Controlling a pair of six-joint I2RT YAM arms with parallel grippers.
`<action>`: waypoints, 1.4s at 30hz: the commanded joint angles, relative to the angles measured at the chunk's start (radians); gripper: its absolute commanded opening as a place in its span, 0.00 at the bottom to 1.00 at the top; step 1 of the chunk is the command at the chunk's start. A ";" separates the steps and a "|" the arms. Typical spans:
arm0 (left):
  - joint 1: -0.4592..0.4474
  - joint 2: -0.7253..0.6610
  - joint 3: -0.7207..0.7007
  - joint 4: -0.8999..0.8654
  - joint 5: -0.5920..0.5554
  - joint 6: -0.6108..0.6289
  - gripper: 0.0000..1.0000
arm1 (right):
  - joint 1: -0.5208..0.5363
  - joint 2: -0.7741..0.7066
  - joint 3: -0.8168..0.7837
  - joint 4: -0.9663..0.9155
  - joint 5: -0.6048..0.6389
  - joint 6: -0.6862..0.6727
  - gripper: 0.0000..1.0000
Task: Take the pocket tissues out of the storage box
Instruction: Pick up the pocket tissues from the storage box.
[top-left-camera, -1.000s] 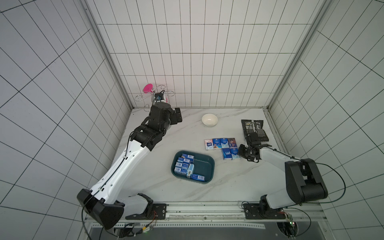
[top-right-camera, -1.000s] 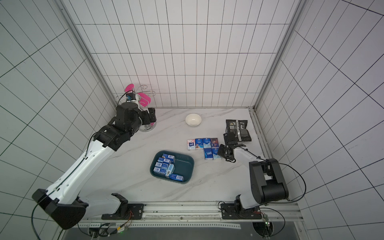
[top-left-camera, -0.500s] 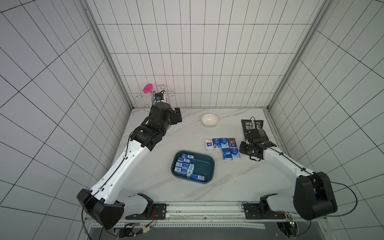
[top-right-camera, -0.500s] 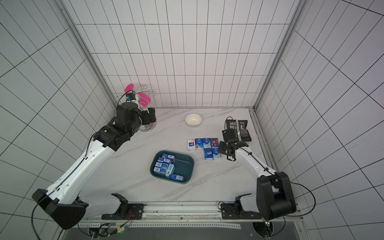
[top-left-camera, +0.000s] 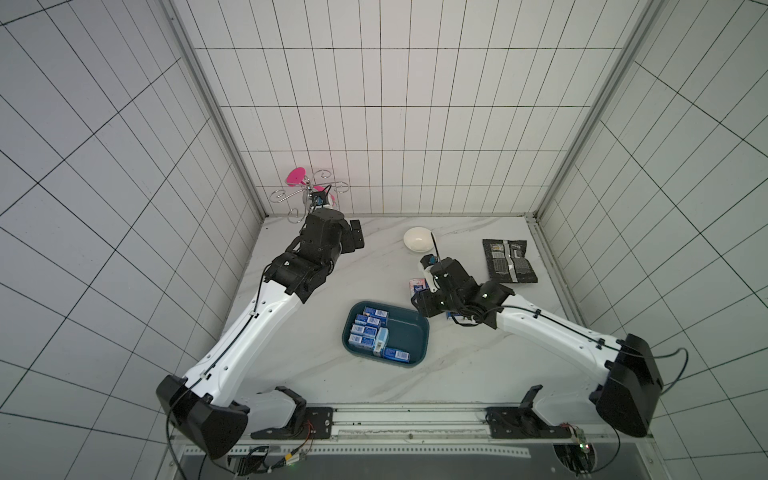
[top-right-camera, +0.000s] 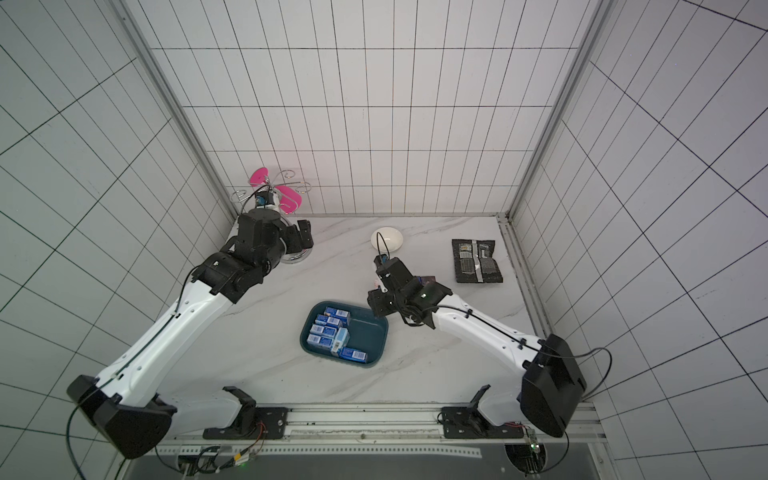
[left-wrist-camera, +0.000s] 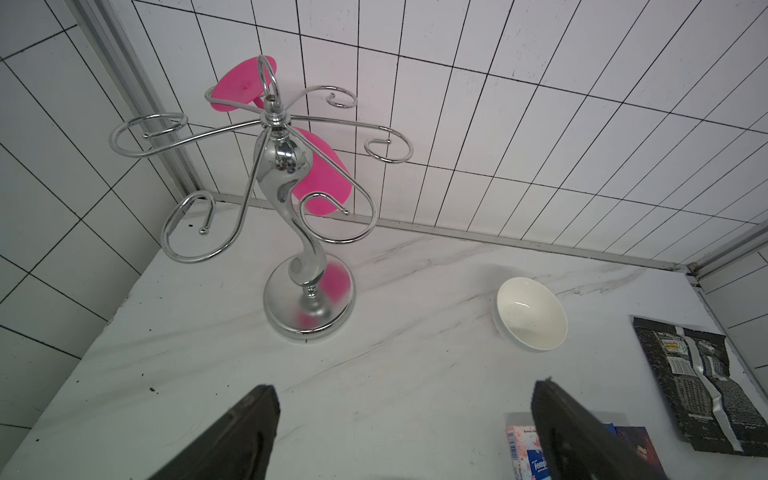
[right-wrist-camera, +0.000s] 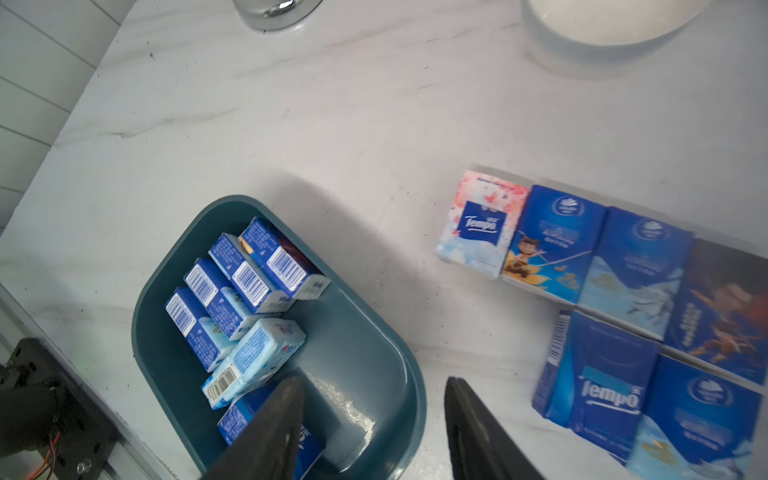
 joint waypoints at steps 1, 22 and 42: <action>-0.001 -0.028 -0.006 0.001 -0.028 0.010 0.98 | 0.041 0.084 0.077 0.000 -0.052 -0.067 0.58; 0.006 -0.064 0.011 -0.032 -0.051 0.022 0.98 | 0.111 0.348 0.205 0.008 -0.064 -0.100 0.54; 0.005 -0.037 0.030 -0.025 -0.048 0.025 0.98 | 0.084 0.451 0.238 0.003 -0.051 -0.127 0.54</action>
